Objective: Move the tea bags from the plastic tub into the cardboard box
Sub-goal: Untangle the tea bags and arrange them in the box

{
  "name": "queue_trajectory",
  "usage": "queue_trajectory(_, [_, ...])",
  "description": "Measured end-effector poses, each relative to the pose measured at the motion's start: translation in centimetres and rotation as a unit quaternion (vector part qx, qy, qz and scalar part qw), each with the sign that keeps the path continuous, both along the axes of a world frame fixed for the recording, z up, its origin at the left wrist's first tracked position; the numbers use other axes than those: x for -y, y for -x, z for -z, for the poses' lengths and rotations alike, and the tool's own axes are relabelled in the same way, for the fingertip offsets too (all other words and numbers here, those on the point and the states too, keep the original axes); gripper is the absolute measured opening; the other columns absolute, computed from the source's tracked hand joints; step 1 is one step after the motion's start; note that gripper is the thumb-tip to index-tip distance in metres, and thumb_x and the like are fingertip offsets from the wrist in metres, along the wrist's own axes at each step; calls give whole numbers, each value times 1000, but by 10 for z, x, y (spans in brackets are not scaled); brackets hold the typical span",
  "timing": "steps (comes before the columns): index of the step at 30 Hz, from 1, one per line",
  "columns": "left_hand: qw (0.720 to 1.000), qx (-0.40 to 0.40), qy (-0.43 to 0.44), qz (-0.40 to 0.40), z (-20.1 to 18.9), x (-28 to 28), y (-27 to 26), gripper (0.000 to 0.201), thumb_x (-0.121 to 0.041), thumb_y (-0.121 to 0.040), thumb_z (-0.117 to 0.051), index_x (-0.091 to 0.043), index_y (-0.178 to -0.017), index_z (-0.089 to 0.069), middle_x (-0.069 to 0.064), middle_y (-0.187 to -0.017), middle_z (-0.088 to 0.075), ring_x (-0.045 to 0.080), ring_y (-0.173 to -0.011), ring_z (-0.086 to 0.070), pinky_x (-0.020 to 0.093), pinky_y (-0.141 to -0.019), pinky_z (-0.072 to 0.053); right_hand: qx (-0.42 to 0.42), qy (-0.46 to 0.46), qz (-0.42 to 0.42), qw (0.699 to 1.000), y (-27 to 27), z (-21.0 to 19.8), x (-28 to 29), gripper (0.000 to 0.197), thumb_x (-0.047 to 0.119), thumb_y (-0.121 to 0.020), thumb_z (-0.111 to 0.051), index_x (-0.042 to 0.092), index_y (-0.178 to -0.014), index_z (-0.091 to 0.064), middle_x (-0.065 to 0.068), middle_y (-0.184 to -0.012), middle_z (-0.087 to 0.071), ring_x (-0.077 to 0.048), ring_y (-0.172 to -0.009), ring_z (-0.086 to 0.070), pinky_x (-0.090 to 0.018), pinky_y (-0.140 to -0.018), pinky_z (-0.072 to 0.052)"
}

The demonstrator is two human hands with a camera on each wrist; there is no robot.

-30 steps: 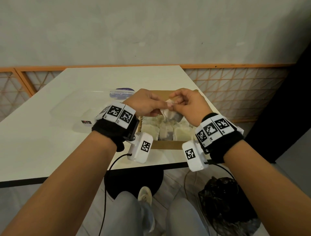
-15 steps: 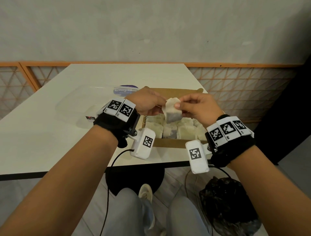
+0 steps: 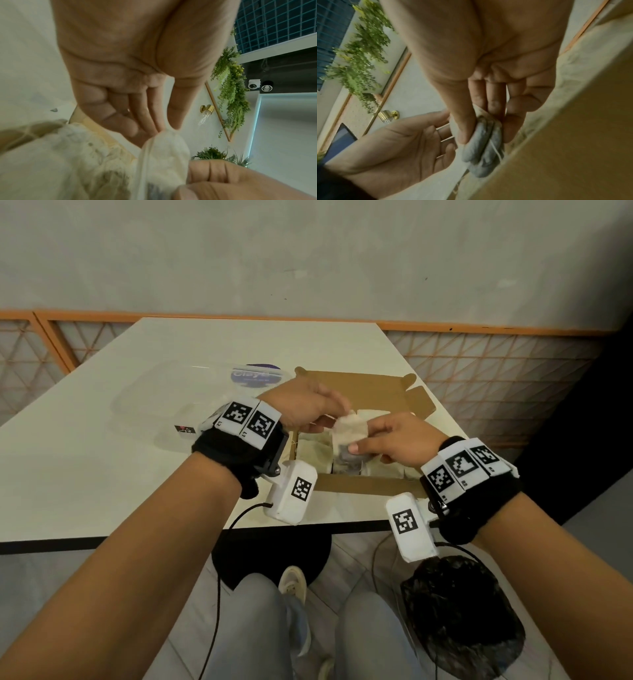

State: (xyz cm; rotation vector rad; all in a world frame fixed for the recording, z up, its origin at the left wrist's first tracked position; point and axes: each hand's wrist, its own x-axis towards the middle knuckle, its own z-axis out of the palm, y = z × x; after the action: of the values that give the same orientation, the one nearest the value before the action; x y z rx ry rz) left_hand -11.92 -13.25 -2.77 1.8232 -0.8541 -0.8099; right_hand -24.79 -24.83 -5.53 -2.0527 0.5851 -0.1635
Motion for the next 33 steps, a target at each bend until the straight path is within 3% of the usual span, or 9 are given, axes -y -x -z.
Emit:
queue_trajectory(6, [979,-7,143,-146,30,-9,0,12,-12,-88,-63,-19,-97,-63,-4,-96,-65,8,-90,-60,20,-79,-45,-39,-48,20,998,-1,12,-7,26,16,-77,-74,2,-63,-57,-9,-58,-55,-3,-35,-47,-10,-34,-34])
queue_trajectory(9, [972,-15,162,-167,35,-12,8,19,-9,-89,-62,-15,-107,-60,-2,-102,-62,12,-100,-57,26,-93,-45,-57,17,15,998,-6,15,-8,33,22,-74,-77,-6,-84,-65,-8,-64,-59,-4,-42,-50,-11,-43,-41])
queue_trajectory(13, [976,-19,132,-173,42,-16,13,34,-13,-93,-57,-14,-127,-52,1,-133,-52,12,-127,-46,30,-109,-36,-58,89,63,992,-8,17,-9,50,30,-65,-83,18,-105,-54,-7,-86,-65,-18,-69,-61,-28,-66,-51])
queue_trajectory(17, [973,-67,111,-190,49,-22,17,36,-15,-97,-50,-15,-133,-47,3,-139,-49,16,-127,-46,34,-108,-37,-60,113,74,989,-3,22,-13,47,20,-69,-80,19,-104,-48,-1,-75,-59,-15,-72,-56,-22,-58,-39])
queue_trajectory(21, [929,-241,148,-241,50,-30,19,25,-28,-101,-42,-13,-117,-54,-5,-106,-60,4,-80,-57,24,-69,-48,12,106,131,986,4,19,-11,39,23,-77,-74,22,-107,-49,4,-74,-58,-8,-69,-56,-21,-61,-41])
queue_trajectory(25, [911,-314,149,-220,51,-37,16,64,-45,-100,-35,-5,-148,-26,4,-148,-40,13,-127,-47,28,-87,-43,154,102,289,939,31,19,12,41,30,-86,-63,25,-122,-46,3,-116,-53,-12,-108,-51,-31,-94,-43])
queue_trajectory(29, [936,-276,140,-166,43,-29,25,63,-55,-98,-29,-7,-132,-49,6,-130,-59,9,-95,-66,27,-78,-54,123,-65,331,933,45,43,28,45,21,-95,-48,14,-139,-38,-5,-138,-45,-21,-125,-46,-41,-107,-38])
queue_trajectory(31, [959,-197,120,-162,42,-21,30,70,-64,-92,-32,-10,-133,-53,3,-133,-58,17,-119,-57,38,-106,-41,127,-87,320,935,44,51,28,42,14,-96,-44,10,-137,-42,-8,-137,-48,-21,-122,-47,-39,-107,-37])
queue_trajectory(33, [979,-114,88,-142,37,-18,37,65,-60,-96,-27,-16,-138,-48,-3,-142,-47,17,-134,-40,36,-113,-23,132,-90,306,939,43,55,27,40,9,-96,-41,9,-136,-45,-3,-129,-51,-17,-115,-48,-32,-104,-38])
